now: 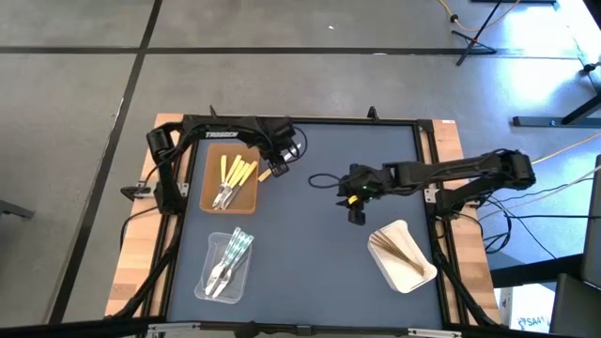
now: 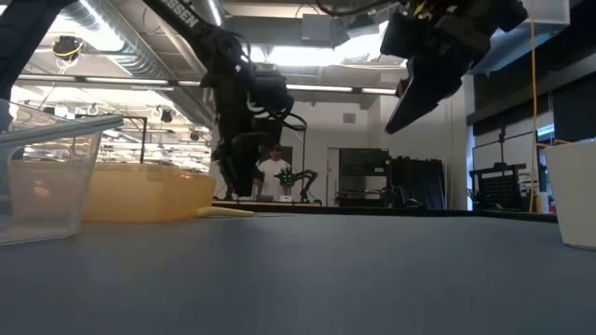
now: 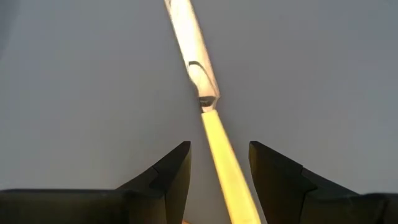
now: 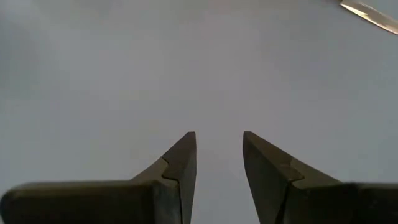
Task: Sort silverware by color (type)
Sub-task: Put the yellow knife into the orange bin
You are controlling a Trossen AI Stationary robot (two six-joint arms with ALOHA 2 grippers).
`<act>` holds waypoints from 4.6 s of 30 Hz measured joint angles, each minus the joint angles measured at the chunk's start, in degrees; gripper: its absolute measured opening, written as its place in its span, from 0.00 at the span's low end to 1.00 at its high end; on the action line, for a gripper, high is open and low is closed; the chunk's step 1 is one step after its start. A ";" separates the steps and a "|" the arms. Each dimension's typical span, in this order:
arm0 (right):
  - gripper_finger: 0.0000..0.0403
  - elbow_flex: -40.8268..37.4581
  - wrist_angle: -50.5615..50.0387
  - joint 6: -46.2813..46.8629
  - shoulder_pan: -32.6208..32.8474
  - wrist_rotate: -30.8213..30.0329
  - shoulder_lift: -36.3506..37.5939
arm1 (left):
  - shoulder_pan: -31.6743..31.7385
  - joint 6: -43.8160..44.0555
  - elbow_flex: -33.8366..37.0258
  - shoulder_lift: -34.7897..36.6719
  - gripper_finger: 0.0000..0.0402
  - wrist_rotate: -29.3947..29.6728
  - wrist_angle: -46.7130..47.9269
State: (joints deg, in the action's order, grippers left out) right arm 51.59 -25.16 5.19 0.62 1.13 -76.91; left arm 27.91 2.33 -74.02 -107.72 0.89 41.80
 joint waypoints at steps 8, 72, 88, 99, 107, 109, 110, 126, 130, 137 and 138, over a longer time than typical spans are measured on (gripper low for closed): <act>0.29 0.00 1.97 -1.07 0.09 0.02 -1.24 | -1.78 -1.40 0.01 -1.58 0.39 1.37 0.10; 0.46 -0.02 2.83 -4.22 0.09 -0.68 -1.24 | -4.49 12.32 -14.14 -7.08 0.13 -26.43 3.82; 0.59 -0.04 15.75 -18.73 0.17 -0.51 -1.24 | -7.76 20.03 -14.19 -6.97 0.13 -44.36 3.58; 0.59 -0.04 15.71 -22.40 0.24 4.21 -1.24 | -9.67 24.83 -14.23 -6.95 0.13 -49.24 -3.05; 0.59 -0.04 16.35 -28.48 4.79 -3.00 -1.24 | -9.62 29.09 -14.23 -6.91 0.14 -50.34 -7.55; 0.59 -0.04 16.34 -29.94 5.83 -7.75 -1.24 | -9.64 29.14 -14.23 -6.91 0.14 -50.35 -7.96; 0.59 -0.04 16.34 -30.19 6.13 -9.44 -1.24 | -9.75 29.46 -14.23 -6.91 0.14 -50.35 -8.19; 0.59 -0.02 13.91 -31.65 6.16 -11.65 -1.71 | -11.94 35.28 -14.23 -6.91 0.14 -51.65 -14.03; 0.59 0.00 12.53 -31.65 6.16 -11.65 -2.34 | -11.90 35.83 -14.23 -6.91 0.14 -51.59 -15.02; 0.59 0.04 13.09 -34.20 6.14 -13.95 -3.47 | -11.92 36.79 -14.23 -6.88 0.14 -51.70 -16.25; 0.59 0.01 12.86 -34.22 6.14 -14.33 -3.57 | -11.92 36.79 -14.23 -6.88 0.14 -51.69 -16.24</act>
State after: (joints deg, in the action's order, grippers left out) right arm 51.61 -12.30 -29.03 6.76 -13.20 -80.48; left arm 15.99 39.11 -88.25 -114.61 -50.80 25.56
